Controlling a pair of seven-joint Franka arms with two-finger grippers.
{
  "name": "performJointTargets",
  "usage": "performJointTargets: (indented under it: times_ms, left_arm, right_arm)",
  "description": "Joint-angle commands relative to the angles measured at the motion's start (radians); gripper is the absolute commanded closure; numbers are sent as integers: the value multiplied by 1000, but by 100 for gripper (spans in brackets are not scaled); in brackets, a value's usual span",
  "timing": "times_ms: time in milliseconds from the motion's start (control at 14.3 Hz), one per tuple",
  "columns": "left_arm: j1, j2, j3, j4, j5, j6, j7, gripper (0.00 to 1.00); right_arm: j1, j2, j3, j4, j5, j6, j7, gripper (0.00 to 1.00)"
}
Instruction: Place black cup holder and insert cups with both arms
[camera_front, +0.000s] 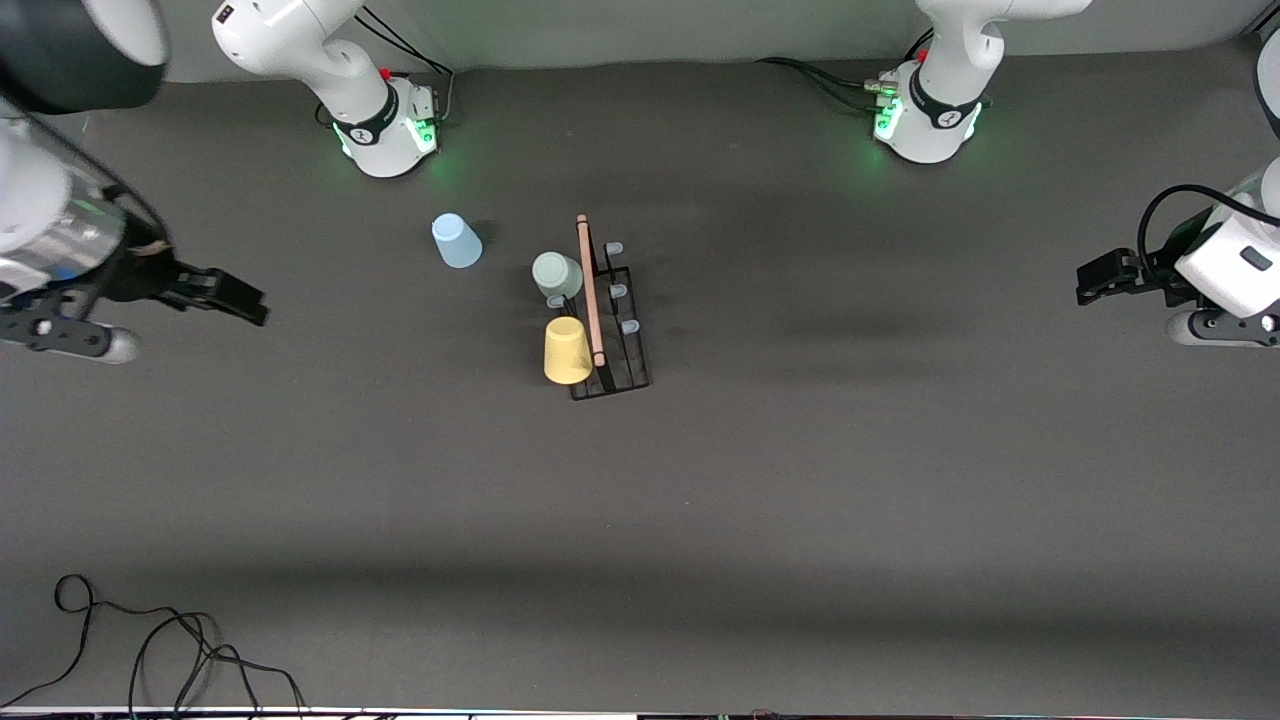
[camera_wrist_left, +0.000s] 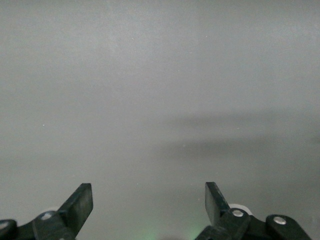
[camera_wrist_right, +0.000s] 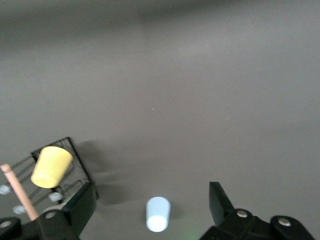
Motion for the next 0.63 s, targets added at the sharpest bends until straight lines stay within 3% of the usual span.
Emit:
performJointTargets:
  times_ms: [0, 209, 349, 558]
  left_arm:
    - [-9, 3, 10, 10, -8, 0, 12, 0]
    - [-9, 3, 11, 10, -8, 0, 12, 0]
    - [-11, 3, 10, 10, -8, 0, 12, 0]
    - [-11, 3, 10, 10, -9, 2, 9, 0]
  right_arm:
    - [-264, -55, 221, -51, -33, 32, -144, 0]
    - [-558, -58, 456, -53, -35, 32, -255, 0]
    - [-681, -66, 563, -57, -35, 32, -264, 0]
    - [-688, -66, 588, -62, -38, 36, -258, 0]
